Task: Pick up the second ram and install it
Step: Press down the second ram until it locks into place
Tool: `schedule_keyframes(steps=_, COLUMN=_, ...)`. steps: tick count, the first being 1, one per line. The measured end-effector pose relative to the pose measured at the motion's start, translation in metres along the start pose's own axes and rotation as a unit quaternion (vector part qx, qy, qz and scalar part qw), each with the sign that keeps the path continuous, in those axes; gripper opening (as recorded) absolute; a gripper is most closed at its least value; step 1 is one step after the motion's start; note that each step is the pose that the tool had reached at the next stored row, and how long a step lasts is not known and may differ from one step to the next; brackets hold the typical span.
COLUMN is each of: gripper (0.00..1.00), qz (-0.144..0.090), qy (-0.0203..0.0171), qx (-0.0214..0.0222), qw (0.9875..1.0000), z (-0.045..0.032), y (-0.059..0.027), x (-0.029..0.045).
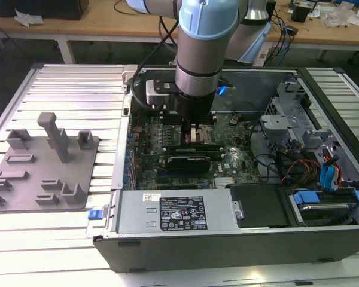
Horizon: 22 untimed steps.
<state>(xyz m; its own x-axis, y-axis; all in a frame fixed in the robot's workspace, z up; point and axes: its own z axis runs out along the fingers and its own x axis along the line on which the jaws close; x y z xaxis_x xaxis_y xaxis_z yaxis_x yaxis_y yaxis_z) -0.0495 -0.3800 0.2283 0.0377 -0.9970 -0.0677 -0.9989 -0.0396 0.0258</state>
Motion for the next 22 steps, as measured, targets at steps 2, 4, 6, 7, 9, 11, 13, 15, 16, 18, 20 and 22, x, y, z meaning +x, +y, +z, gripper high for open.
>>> schedule_keyframes(steps=2, gripper=0.08, qz=0.000, qy=-0.0007, qx=0.0005, qw=1.0000, z=-0.0012, y=-0.0001, x=-0.0003)
schedule_keyframes(steps=4, gripper=0.08, qz=0.000, qy=-0.0001, qx=0.0001, qw=1.0000, z=-0.0108, y=0.0002, x=-0.0008)
schedule_keyframes(steps=6, gripper=0.08, qz=0.000, qy=0.0001, qx=0.0000, qw=1.0000, z=-0.0270, y=0.0007, x=-0.0019)
schedule_keyframes(steps=7, gripper=0.08, qz=0.000, qy=0.0001, qx=0.0001, qw=1.0000, z=-0.0307, y=0.0008, x=-0.0021)
schedule_keyframes(steps=9, gripper=0.08, qz=0.000, qy=0.0005, qx=-0.0001, qw=1.0000, z=-0.0309, y=0.0001, x=-0.0021)
schedule_keyframes(steps=11, gripper=0.08, qz=0.000, qy=0.0006, qx=-0.0013, qw=1.0000, z=-0.0311, y=-0.0059, x=-0.0019)
schedule_keyframes(steps=13, gripper=0.08, qz=0.000, qy=0.0005, qx=-0.0033, qw=1.0000, z=-0.0314, y=-0.0188, x=-0.0014)
schedule_keyframes(steps=15, gripper=0.08, qz=0.000, qy=0.0005, qx=-0.0045, qw=1.0000, z=-0.0317, y=-0.0271, x=-0.0010)
schedule_keyframes(steps=16, gripper=0.08, qz=0.000, qy=0.0005, qx=-0.0045, qw=1.0000, z=-0.0317, y=-0.0272, x=-0.0010)
schedule_keyframes(steps=18, gripper=0.08, qz=0.000, qy=0.0005, qx=-0.0045, qw=1.0000, z=-0.0317, y=-0.0273, x=-0.0010)
schedule_keyframes(steps=20, gripper=0.08, qz=0.000, qy=0.0005, qx=-0.0045, qw=1.0000, z=-0.0317, y=-0.0273, x=-0.0010)
schedule_keyframes(steps=22, gripper=0.08, qz=0.000, qy=0.0005, qx=-0.0045, qw=1.0000, z=-0.0317, y=-0.0274, x=-0.0010)
